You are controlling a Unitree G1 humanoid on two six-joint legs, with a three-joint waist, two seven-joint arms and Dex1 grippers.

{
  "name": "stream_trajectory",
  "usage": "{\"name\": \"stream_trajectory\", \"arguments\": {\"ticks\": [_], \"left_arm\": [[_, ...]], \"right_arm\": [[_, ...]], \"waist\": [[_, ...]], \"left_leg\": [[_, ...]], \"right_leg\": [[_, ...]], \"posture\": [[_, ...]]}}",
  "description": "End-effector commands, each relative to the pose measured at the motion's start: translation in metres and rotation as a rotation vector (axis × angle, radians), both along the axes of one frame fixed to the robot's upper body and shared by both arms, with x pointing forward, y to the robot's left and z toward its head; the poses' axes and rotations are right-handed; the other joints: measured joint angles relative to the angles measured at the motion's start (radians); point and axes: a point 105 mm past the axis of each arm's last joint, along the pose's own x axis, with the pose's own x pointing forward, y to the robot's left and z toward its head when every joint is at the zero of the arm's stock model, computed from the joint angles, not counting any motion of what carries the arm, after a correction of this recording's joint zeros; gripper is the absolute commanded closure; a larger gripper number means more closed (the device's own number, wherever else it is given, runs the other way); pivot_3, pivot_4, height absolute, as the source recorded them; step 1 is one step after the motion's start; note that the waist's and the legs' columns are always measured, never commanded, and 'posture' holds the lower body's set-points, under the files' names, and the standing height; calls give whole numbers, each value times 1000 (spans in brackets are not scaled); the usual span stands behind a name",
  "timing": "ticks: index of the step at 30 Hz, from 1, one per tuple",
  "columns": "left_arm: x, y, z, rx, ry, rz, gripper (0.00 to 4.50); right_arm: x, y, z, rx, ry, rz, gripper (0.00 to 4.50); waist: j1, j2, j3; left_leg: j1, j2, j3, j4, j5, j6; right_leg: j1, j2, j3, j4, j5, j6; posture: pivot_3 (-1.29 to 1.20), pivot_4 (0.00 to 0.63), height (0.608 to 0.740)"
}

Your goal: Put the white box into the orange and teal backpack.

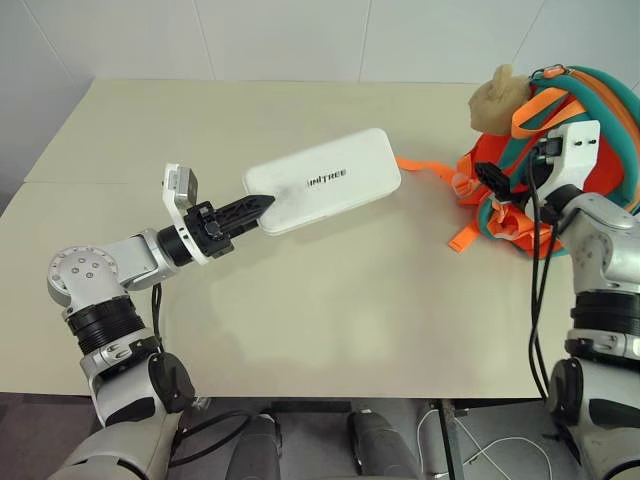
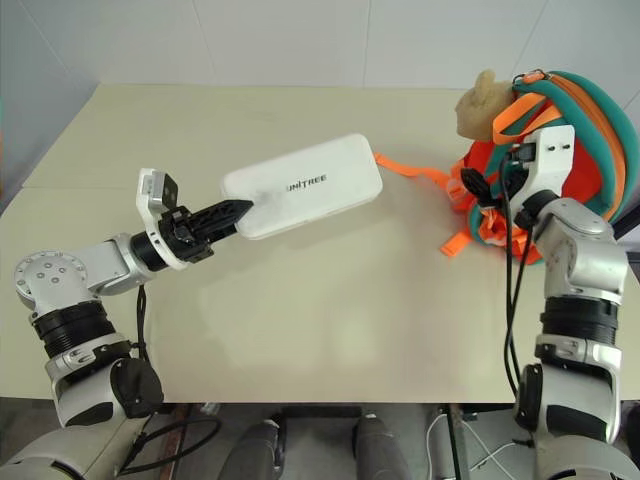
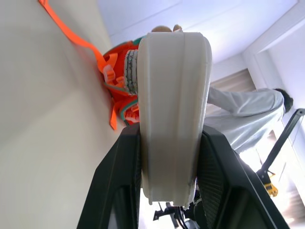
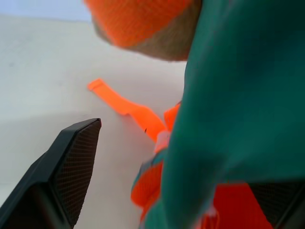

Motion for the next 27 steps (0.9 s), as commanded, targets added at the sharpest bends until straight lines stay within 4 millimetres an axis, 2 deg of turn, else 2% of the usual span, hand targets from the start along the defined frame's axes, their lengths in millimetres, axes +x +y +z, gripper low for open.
{"name": "stream_trajectory", "arguments": {"ticks": [1, 6, 10, 12, 15, 20, 25, 27], "left_arm": [[-3, 4, 19, -27, -86, 34, 3257], [1, 20, 20, -27, -86, 135, 3257], [4, 40, 24, -33, -84, 220, 3257], [6, 52, 29, -22, -93, 266, 3257], [13, 65, 41, -14, -114, 320, 3257], [21, 79, 52, -3, -134, 363, 3257], [25, 91, 64, 34, -169, 391, 3257], [26, 94, 66, 44, -177, 393, 3257]], "right_arm": [[7, 0, 20, 7, -74, -52, 592], [9, 16, 31, 0, -104, 15, 2337], [0, 41, 42, -15, -137, 140, 3718], [-12, 67, 53, -37, -166, 261, 4396], [-25, 95, 66, -60, -193, 392, 4500], [-44, 132, 80, -85, -226, 558, 4500], [-90, 183, 95, -146, -273, 832, 4500], [-107, 194, 97, -174, -279, 927, 4500]], "waist": [[-1, 0, 0], [-2, 0, 0], [-9, 0, 0], [-9, 0, 0], [-12, 0, 0], [-13, 0, 0], [-19, 0, 0], [-23, 0, 0]], "left_leg": [[0, 0, 0, 0, 0, 0], [0, 0, 0, 0, 0, -1], [0, 0, 0, 0, 0, -1], [0, 0, 0, -1, 0, -1], [0, 1, 0, -1, 0, -2], [0, 1, 0, -1, 0, -1], [-3, 1, 1, -5, 0, -2], [-10, 2, 1, -5, 1, -3]], "right_leg": [[0, 0, 0, 0, 0, 0], [0, 0, 0, 0, 0, 0], [0, 0, 0, 0, 0, 0], [-1, 1, 0, 0, 0, 0], [-1, 1, 0, 1, 0, 0], [-2, 1, 0, 1, 0, 0], [-8, 1, 0, 2, -1, -1], [-16, 1, 1, 6, -1, -2]], "posture": [[0, 150, 740], [0, 150, 740], [0, 150, 740], [0, 150, 740], [0, 150, 740], [0, 150, 740], [0, 150, 740], [0, 150, 740]]}}
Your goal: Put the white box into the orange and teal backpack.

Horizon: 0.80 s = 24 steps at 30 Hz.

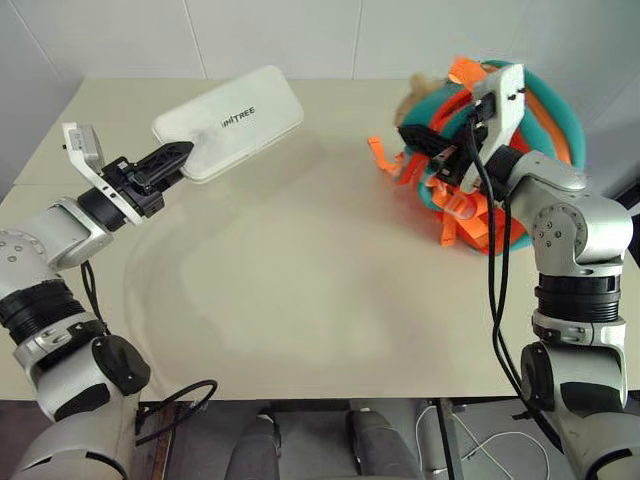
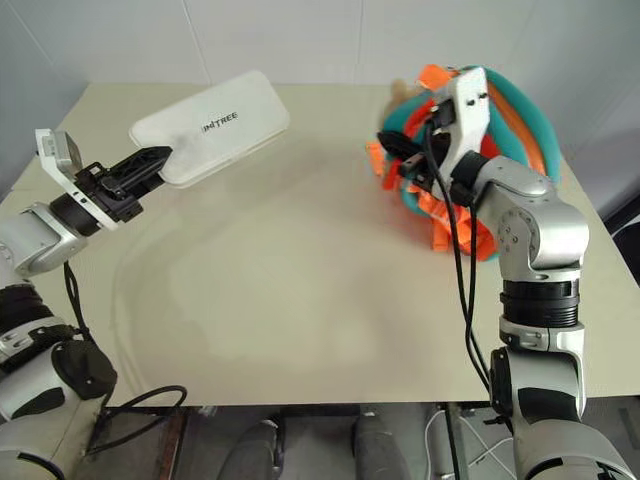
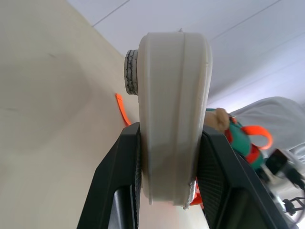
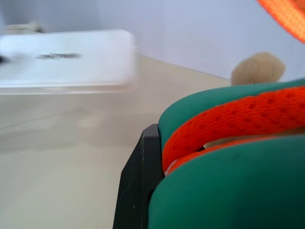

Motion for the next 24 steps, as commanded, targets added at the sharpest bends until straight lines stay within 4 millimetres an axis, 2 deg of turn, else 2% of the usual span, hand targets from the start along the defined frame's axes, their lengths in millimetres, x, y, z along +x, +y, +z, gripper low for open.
{"name": "stream_trajectory", "arguments": {"ticks": [1, 9, 13, 19, 24], "left_arm": [[-3, 5, 24, 11, -99, -3, 3257], [-1, 11, 28, 46, -114, -5, 3257], [-2, 13, 27, 64, -116, -15, 3257], [-6, 15, 27, 101, -116, -30, 3258], [-15, 15, 27, 198, -136, -70, 3274]], "right_arm": [[-47, 29, 29, -41, -131, 226, 4500], [-96, 39, 20, -147, -133, 465, 4500], [-110, 40, 13, -200, -130, 535, 4500], [-131, 40, 16, -197, -146, 641, 4500], [-141, 33, 2, -269, -110, 708, 4500]], "waist": [[-1, 0, 0], [6, 0, 0], [14, 0, 0], [19, 0, 0], [23, 0, 0]], "left_leg": [[-3, 0, 0, 0, 1, -1], [-7, 0, -1, 3, 0, 0], [-7, 0, -1, 4, 0, 1], [-7, 0, -1, 4, 0, 1], [-7, 0, -1, 4, 0, 1]], "right_leg": [[-3, 0, 0, 1, 0, 0], [-5, 0, -1, 0, 0, 0], [-5, 0, -1, 1, 0, 0], [-5, 0, -1, 1, 0, 0], [-5, 0, -1, 1, 0, -1]], "posture": [[0, 150, 740], [0, 150, 740], [0, 150, 740], [0, 150, 740], [0, 150, 740]]}}
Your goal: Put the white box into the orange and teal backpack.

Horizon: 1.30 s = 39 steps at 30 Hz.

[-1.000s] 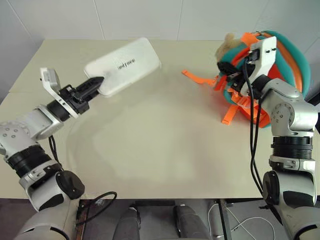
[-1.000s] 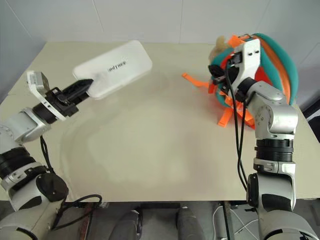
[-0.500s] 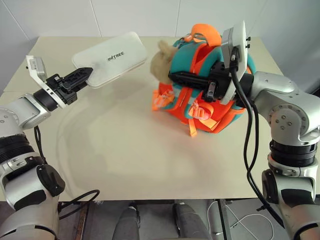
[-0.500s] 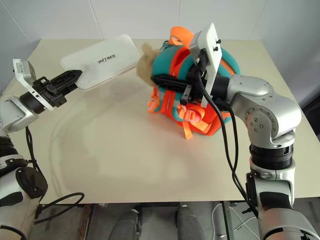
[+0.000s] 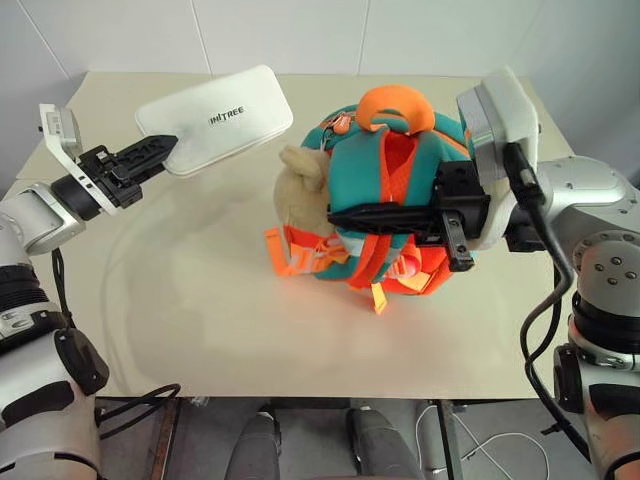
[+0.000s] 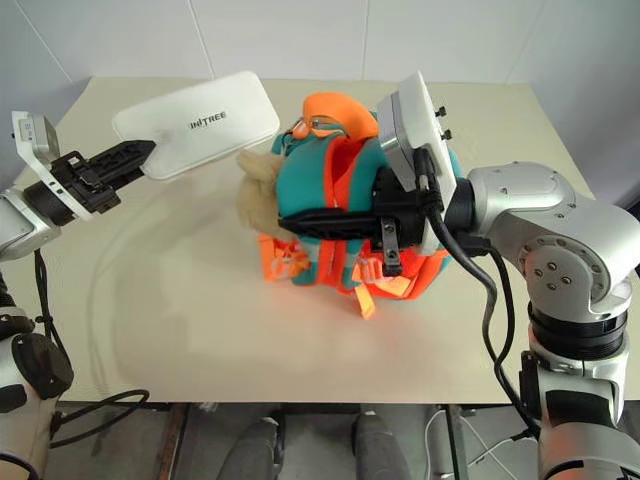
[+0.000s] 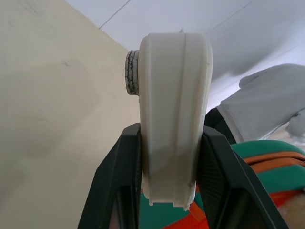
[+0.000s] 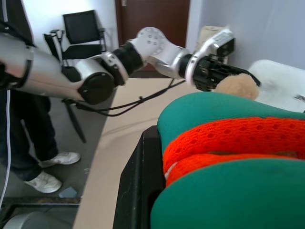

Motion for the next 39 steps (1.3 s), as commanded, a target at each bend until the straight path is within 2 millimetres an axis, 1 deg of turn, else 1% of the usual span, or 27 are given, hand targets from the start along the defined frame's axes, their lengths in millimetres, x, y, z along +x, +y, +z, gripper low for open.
{"name": "stream_trajectory", "arguments": {"ticks": [1, 5, 7, 9, 12, 14, 17, 19, 21, 23, 27, 30, 33, 35, 39], "left_arm": [[-15, 3, 21, 107, -127, -30, 3274], [-31, 2, 30, 191, -259, -67, 3274], [-39, 3, 36, 192, -324, -89, 3274], [-52, 4, 43, 188, -421, -122, 3274], [-64, 5, 46, 189, -513, -151, 3274], [-74, 5, 50, 186, -607, -170, 3274], [-88, 9, 50, 191, -666, -201, 3274], [-94, 9, 49, 197, -674, -222, 3274], [-96, 8, 46, 210, -679, -231, 3274], [-95, 5, 38, 238, -650, -265, 3274], [-91, 0, 26, 273, -616, -317, 3274], [-89, -3, 24, 273, -622, -343, 3274], [-87, -10, 14, 334, -577, -415, 3274], [-85, -12, 5, 394, -544, -453, 3274], [-78, -16, -2, 508, -519, -504, 3275]], "right_arm": [[-16, -10, -1, -46, -64, 54, 4500], [-4, -23, -13, -120, -74, 2, 4500], [2, -28, -17, -128, -78, -17, 4500], [9, -32, -23, -134, -76, -45, 4500], [16, -34, -27, -133, -69, -70, 4500], [21, -37, -32, -134, -56, -94, 4500], [27, -39, -37, -136, -44, -115, 4500], [29, -40, -38, -137, -39, -123, 4500], [31, -40, -39, -135, -33, -127, 4500], [32, -40, -39, -132, -29, -127, 4500], [34, -39, -38, -124, -28, -124, 4500], [35, -39, -38, -119, -29, -126, 4500], [36, -39, -39, -121, -29, -130, 4500], [36, -39, -39, -122, -29, -134, 4500], [37, -39, -40, -122, -28, -139, 4500]], "waist": [[0, 0, 0], [-1, 0, 0], [0, 0, 0], [-1, 0, 0], [-1, 0, 0], [1, 0, 0], [1, 0, 0], [1, 0, 0], [0, 0, 0], [0, 0, 0], [1, 0, 0], [1, 0, 0], [1, 0, 0], [1, 0, 0], [1, 0, 0]], "left_leg": [[0, 0, 0, 0, 0, 0], [0, 0, 1, 0, 0, 0], [0, 0, 1, 0, 0, 0], [1, 0, 1, 1, 0, 1], [1, 0, 1, 1, 0, 1], [1, 0, 1, 2, 0, 1], [1, 0, 1, 2, 0, 1], [1, 0, 1, 2, 0, 1], [1, 0, 1, 2, 0, 2], [2, 0, 1, 3, 0, 2], [2, 0, 0, 3, 0, 2], [2, 0, 0, 3, 0, 2], [2, 0, 0, 3, 0, 2], [2, 0, 0, 3, 0, 2], [2, 0, 1, 3, 0, 2]], "right_leg": [[0, 0, 0, 0, 0, 0], [0, 0, 0, -1, 0, 0], [0, 0, 0, 0, 0, -1], [1, 0, 0, 0, 0, -1], [1, 0, 1, 1, 0, -1], [1, 0, 0, 1, 0, -1], [2, 0, 1, 0, 0, -1], [2, 0, 0, 0, 0, -1], [2, 0, 0, 1, 0, -1], [3, 0, 0, 1, 0, -1], [3, 0, 0, 1, 0, -1], [3, 0, 0, 1, 0, -1], [3, 0, 0, 1, 0, -1], [3, 0, 0, 1, 0, -1], [3, 0, 0, 1, 0, -1]], "posture": [[0, 150, 740], [0, 150, 740], [0, 150, 740], [0, 150, 740], [0, 150, 740], [0, 150, 740], [0, 150, 740], [0, 150, 740], [0, 150, 740], [0, 150, 740], [0, 150, 740], [0, 150, 740], [0, 150, 740], [0, 150, 740], [0, 150, 740]]}}
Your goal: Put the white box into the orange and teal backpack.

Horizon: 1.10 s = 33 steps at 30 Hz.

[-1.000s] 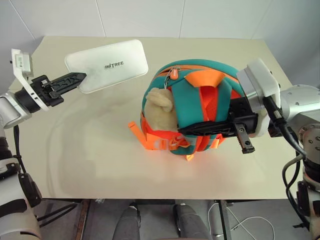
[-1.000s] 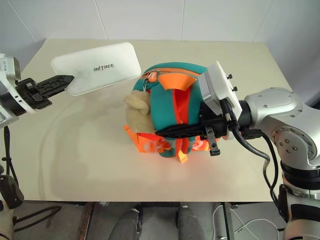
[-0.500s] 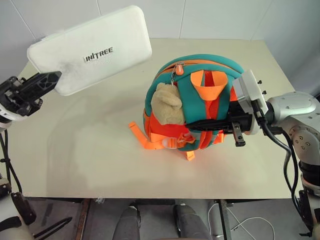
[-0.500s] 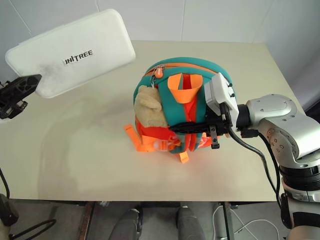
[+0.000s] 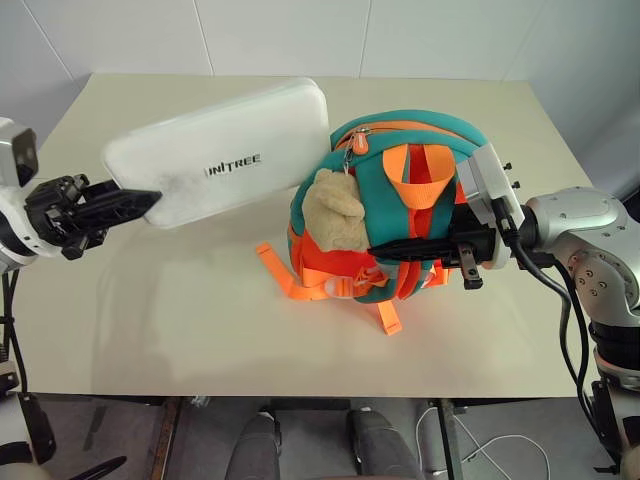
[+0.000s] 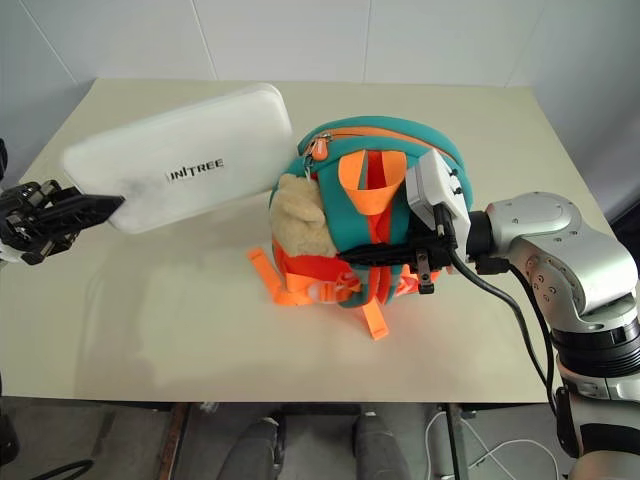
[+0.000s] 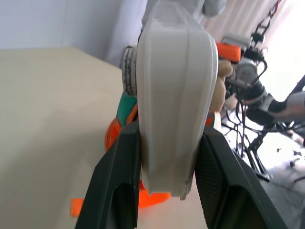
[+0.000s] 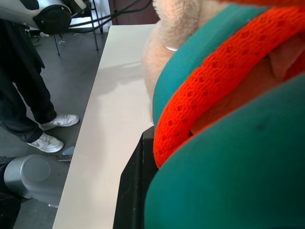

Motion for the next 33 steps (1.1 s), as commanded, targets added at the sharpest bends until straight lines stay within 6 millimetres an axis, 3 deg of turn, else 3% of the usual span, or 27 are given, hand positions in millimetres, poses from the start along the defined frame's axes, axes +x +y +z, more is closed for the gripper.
{"name": "stream_trajectory", "arguments": {"ticks": [1, 13, 17, 25, 33], "left_arm": [[3, -7, 1, 145, -36, -43, 3275], [23, -26, 12, 440, -55, -65, 3275], [42, -41, 13, 545, -41, -24, 3284], [81, -88, 13, 546, -38, 30, 3286], [101, -150, -7, 483, 47, 9, 3292]], "right_arm": [[-1, 0, 8, 10, -58, -4, 4500], [2, 1, 7, 9, -66, -12, 4500], [3, 2, 5, 6, -66, -8, 4500], [5, 8, 2, 7, -66, 11, 4500], [3, 13, -2, 15, -55, 27, 4500]], "waist": [[1, 0, 0], [1, 0, 0], [1, 0, 0], [8, 0, 0], [11, 0, 0]], "left_leg": [[0, 0, 0, 0, 0, 0], [0, 0, 0, 0, 0, 1], [-1, 0, -1, 2, 0, 1], [-1, -1, -2, 5, 1, 2], [-1, -1, -3, 7, 1, 2]], "right_leg": [[0, 0, 0, 0, 0, 0], [0, 0, 0, 0, 0, 0], [0, 1, 0, 2, 0, 0], [2, 1, -1, 2, 1, 2], [3, 1, -1, 4, 1, 2]], "posture": [[0, 150, 740], [0, 150, 740], [0, 150, 740], [0, 150, 740], [0, 150, 740]]}}
